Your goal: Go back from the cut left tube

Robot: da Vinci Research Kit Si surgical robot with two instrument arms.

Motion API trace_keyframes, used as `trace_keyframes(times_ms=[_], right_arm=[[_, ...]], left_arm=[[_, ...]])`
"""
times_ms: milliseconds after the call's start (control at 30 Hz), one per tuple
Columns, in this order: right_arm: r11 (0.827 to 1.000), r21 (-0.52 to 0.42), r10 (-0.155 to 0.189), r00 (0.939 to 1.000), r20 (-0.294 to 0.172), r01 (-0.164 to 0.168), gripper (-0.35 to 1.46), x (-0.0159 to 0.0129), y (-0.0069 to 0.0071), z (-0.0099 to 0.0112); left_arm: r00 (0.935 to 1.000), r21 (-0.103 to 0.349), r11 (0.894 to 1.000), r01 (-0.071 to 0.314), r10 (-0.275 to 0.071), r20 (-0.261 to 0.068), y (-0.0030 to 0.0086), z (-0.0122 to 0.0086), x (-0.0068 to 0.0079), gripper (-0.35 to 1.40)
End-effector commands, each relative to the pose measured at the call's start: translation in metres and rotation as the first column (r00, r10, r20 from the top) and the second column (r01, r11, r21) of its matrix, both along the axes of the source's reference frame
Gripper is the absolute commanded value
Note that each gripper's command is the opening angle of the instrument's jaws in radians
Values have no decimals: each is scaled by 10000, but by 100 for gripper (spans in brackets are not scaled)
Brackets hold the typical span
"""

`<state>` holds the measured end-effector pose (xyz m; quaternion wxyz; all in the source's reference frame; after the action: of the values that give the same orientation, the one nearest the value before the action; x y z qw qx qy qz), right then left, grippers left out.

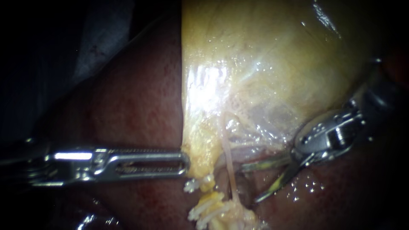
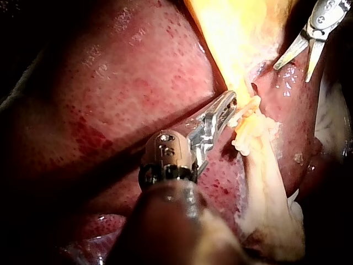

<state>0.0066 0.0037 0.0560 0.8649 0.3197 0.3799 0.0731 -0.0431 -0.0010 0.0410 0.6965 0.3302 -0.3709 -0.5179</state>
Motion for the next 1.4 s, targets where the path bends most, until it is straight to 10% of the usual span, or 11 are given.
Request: trace_keyframes(times_ms=[33,433,1400], right_arm=[[10000,-15,72,10000,-8,-72,59,-4,5,-4],[9934,-762,832,9961,-281,-852,62,-40,56,-40],[9909,-1041,810,9955,-498,-859,108,-47,62,-43]], left_arm=[[10000,-1,10000,4,-4,0,0,0,0,-35],[10000,-2,10000,12,-12,-5,0,0,-1,-35],[9982,-135,9986,508,-504,313,20,-7,-13,-35]])
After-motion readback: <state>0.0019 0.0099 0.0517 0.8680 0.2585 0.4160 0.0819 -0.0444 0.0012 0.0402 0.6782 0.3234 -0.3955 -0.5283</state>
